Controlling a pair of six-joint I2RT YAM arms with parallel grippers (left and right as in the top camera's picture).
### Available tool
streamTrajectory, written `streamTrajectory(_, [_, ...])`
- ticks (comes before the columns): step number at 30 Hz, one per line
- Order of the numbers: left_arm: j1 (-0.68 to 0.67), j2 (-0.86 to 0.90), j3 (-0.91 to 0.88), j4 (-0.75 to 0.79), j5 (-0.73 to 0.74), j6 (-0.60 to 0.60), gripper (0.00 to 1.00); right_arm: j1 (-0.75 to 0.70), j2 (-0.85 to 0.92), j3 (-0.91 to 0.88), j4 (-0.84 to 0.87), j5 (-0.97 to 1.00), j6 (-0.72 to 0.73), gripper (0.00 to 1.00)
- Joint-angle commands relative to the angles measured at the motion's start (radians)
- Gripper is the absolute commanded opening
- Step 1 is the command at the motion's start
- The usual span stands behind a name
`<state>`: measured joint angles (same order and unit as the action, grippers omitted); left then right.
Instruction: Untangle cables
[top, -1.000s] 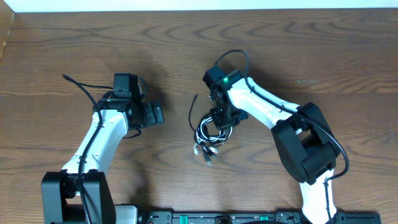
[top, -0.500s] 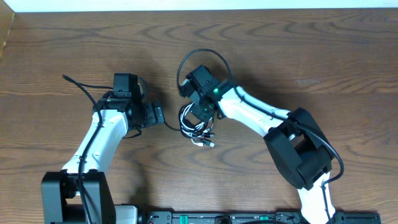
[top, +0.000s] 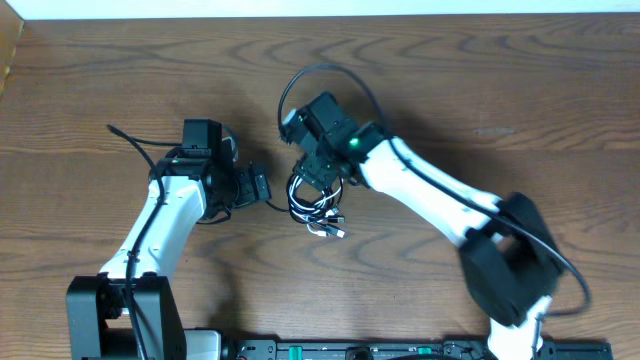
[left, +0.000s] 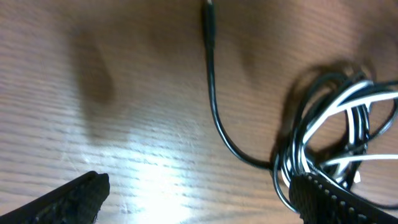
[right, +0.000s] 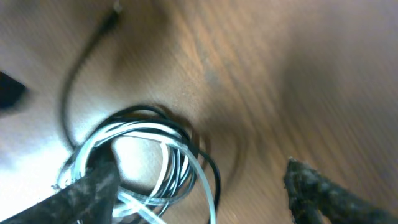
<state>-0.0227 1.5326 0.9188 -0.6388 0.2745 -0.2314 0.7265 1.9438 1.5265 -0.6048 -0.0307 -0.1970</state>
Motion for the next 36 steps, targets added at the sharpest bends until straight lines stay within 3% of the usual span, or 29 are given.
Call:
streamTrajectory(1, [0.0, 0.002, 0.008, -0.011, 0.119, 0.01, 0.98, -0.019, -0.09, 0.026, -0.074, -0.006, 0.172, 0.86])
streamTrajectory(4, [0.0, 0.002, 0.008, 0.002, 0.219, 0.028, 0.99, -0.047, -0.11, 0.026, -0.187, -0.035, 0.343, 0.84])
streamTrajectory(5, [-0.001, 0.002, 0.008, 0.01, 0.257, 0.038, 0.92, -0.062, -0.11, 0.026, -0.226, -0.074, 0.379, 0.84])
streamTrajectory(6, [-0.003, 0.002, 0.008, 0.02, 0.289, 0.04, 0.7, -0.078, -0.109, 0.024, -0.262, -0.12, 0.397, 0.83])
streamTrajectory(8, [-0.013, 0.002, 0.008, 0.054, 0.34, 0.031, 0.48, -0.107, -0.104, 0.015, -0.327, -0.204, 0.402, 0.8])
streamTrajectory(11, [-0.048, 0.003, 0.008, 0.126, 0.334, 0.028, 0.44, -0.133, -0.103, -0.013, -0.393, -0.277, 0.379, 0.78])
streamTrajectory(12, [-0.063, 0.003, 0.008, 0.145, 0.32, 0.028, 0.4, -0.136, -0.103, -0.026, -0.405, -0.296, 0.366, 0.77])
streamTrajectory(13, [-0.08, 0.003, 0.007, 0.163, 0.307, 0.028, 0.27, -0.136, -0.103, -0.041, -0.413, -0.318, 0.353, 0.75])
streamTrajectory(14, [-0.099, 0.003, 0.005, 0.18, 0.298, 0.028, 0.25, -0.132, -0.103, -0.058, -0.417, -0.34, 0.344, 0.73])
streamTrajectory(20, [-0.22, 0.003, -0.009, 0.204, 0.149, 0.006, 0.27, -0.089, -0.103, -0.183, -0.384, -0.372, 0.307, 0.71])
streamTrajectory(21, [-0.235, 0.003, -0.01, 0.204, 0.113, -0.009, 0.31, -0.081, -0.103, -0.202, -0.362, -0.372, 0.304, 0.71])
streamTrajectory(27, [-0.284, 0.01, -0.026, 0.204, -0.129, -0.097, 0.32, -0.025, -0.103, -0.299, -0.158, -0.34, 0.304, 0.73])
streamTrajectory(36, [-0.284, 0.115, -0.027, 0.224, -0.142, -0.138, 0.38, 0.009, -0.103, -0.428, 0.041, -0.213, 0.17, 0.83])
